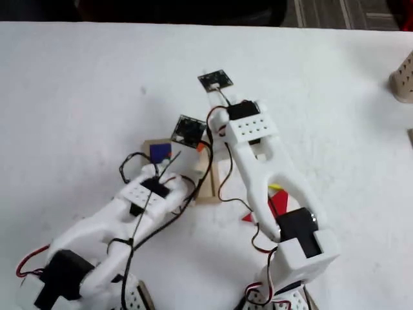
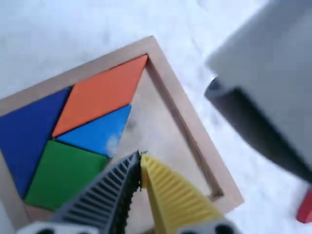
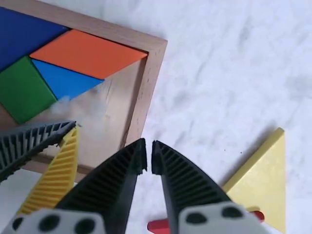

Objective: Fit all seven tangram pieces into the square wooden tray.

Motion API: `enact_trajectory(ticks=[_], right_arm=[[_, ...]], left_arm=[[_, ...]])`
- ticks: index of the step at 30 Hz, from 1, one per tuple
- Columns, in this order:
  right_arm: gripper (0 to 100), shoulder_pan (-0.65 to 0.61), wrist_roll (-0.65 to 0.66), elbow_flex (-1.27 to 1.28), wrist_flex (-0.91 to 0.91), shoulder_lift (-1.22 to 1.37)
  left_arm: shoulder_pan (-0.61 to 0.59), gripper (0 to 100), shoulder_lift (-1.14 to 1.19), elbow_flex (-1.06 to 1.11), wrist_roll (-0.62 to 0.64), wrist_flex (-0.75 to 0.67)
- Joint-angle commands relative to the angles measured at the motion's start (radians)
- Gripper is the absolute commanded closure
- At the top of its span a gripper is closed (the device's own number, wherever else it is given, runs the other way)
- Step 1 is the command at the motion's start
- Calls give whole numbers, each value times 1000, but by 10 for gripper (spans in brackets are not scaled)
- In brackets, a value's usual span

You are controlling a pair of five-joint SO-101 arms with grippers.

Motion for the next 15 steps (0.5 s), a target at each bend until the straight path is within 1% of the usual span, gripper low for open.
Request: enact_trajectory(ticks=[1,5,7,15], right_arm=[[980,4,-11,-8,-13,-59],[979,4,-11,-6,-10,-59],[979,4,-11,-6,-10,-59],[979,4,-11,-6,-10,-59]], left_arm=[[-8,980,61,-78,-8,-26],[-45,980,136,-140,-5,-21],[-44,980,136,-144,-5,-3],[-58,980,140,-146,-5,-6]])
